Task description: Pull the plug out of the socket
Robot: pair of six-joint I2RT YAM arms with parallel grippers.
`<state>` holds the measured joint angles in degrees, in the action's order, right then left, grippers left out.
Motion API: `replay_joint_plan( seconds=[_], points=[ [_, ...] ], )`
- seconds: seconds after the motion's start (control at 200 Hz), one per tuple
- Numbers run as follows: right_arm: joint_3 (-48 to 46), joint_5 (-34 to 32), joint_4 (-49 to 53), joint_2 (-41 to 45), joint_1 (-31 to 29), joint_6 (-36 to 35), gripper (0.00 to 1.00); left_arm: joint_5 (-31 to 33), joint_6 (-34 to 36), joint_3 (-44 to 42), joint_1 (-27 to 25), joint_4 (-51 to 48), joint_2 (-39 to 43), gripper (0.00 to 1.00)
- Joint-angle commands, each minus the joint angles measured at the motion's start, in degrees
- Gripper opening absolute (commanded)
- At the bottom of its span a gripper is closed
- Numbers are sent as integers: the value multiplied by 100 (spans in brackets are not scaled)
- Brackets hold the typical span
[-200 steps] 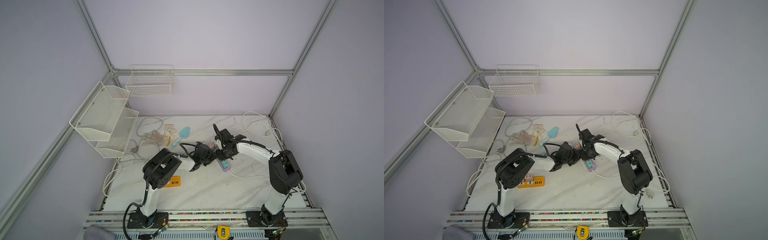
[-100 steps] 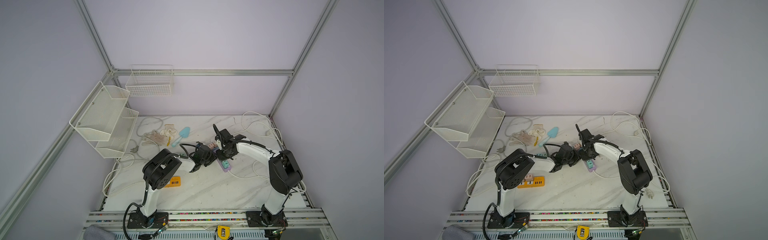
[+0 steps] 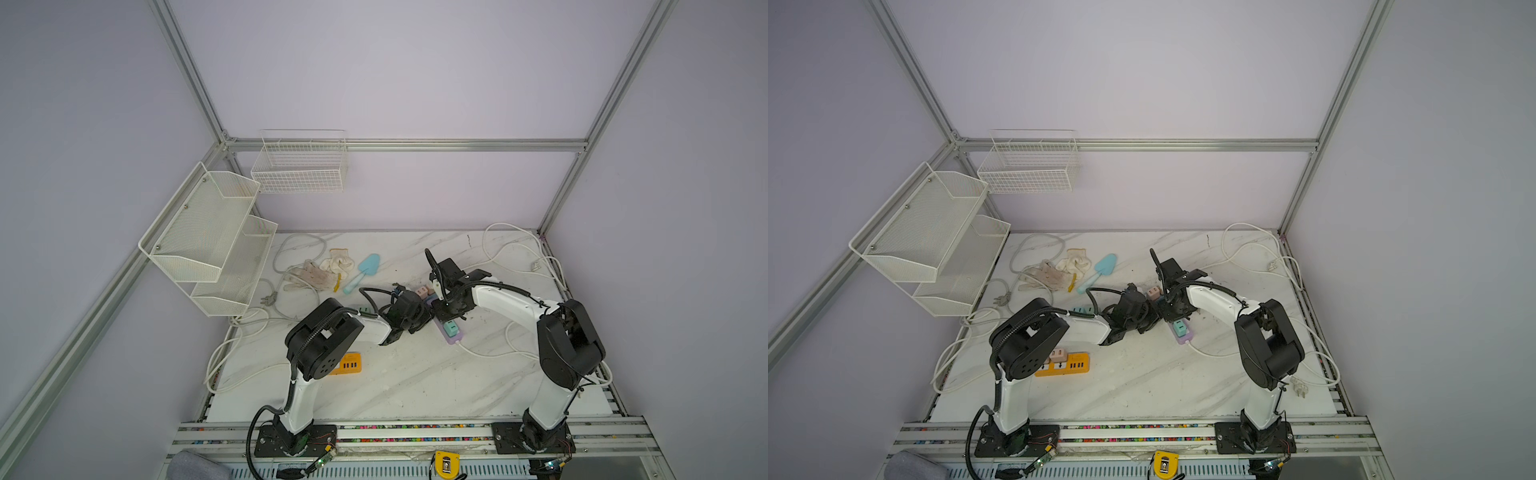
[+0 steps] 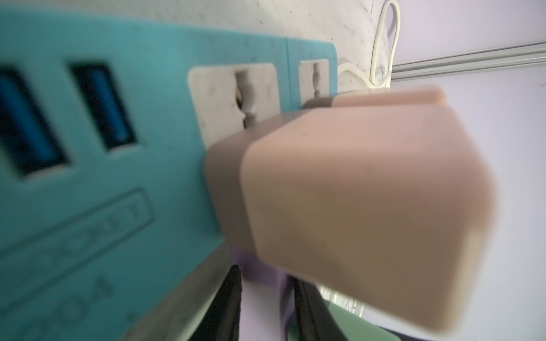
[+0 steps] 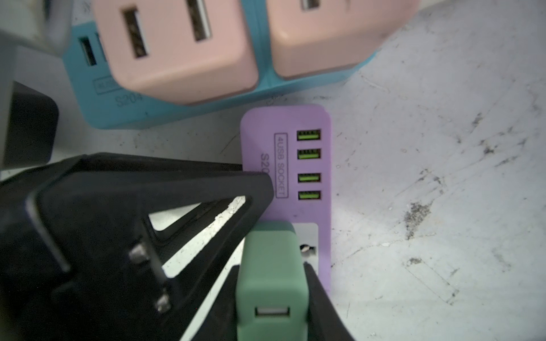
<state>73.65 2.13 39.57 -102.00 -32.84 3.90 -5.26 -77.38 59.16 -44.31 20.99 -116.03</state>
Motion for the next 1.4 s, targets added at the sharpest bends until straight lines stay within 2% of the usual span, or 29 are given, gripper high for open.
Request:
replay_joint_plan(
  seconds=[0.0, 0.13, 0.285, 0.41, 0.605, 0.75, 0.85, 0.945, 1.11, 1.25, 1.4],
  points=[
    [193, -337, -66, 368, 40, 80, 11, 78, 56, -291, -97, -1654, -326, 29],
    [211, -497, -51, 423, 146, 49, 11, 121, -4, -273, -112, -1776, -333, 29],
    [203, -262, -143, 380, -109, 13, 11, 164, -30, -273, -112, -1830, -331, 29],
    [142, -711, -60, 464, -76, 81, 11, 179, -15, -283, -112, -1880, -322, 29],
    [232, -854, -52, 516, 102, 59, 11, 148, -20, -264, -112, -1888, -325, 29],
    [228, -439, -162, 453, -107, -34, 11, 135, 1, -290, -110, -1850, -315, 29],
    [119, -393, -219, 486, -106, -21, 11, 96, 0, -265, -112, -1827, -341, 29],
    [118, -645, -134, 583, 63, 57, 11, 68, 3, -240, -112, -1847, -342, 29],
    [191, -242, -143, 815, 250, 22, 11, 69, 31, -207, -112, -1866, -334, 29],
    [206, -450, 14, 917, 284, 137, 11, -15, 129, -94, -112, -1856, -295, 29],
    [93, -86, -145, 1340, 591, 150, 11, -15, 329, 48, -112, -1881, -87, 29]
  ],
)
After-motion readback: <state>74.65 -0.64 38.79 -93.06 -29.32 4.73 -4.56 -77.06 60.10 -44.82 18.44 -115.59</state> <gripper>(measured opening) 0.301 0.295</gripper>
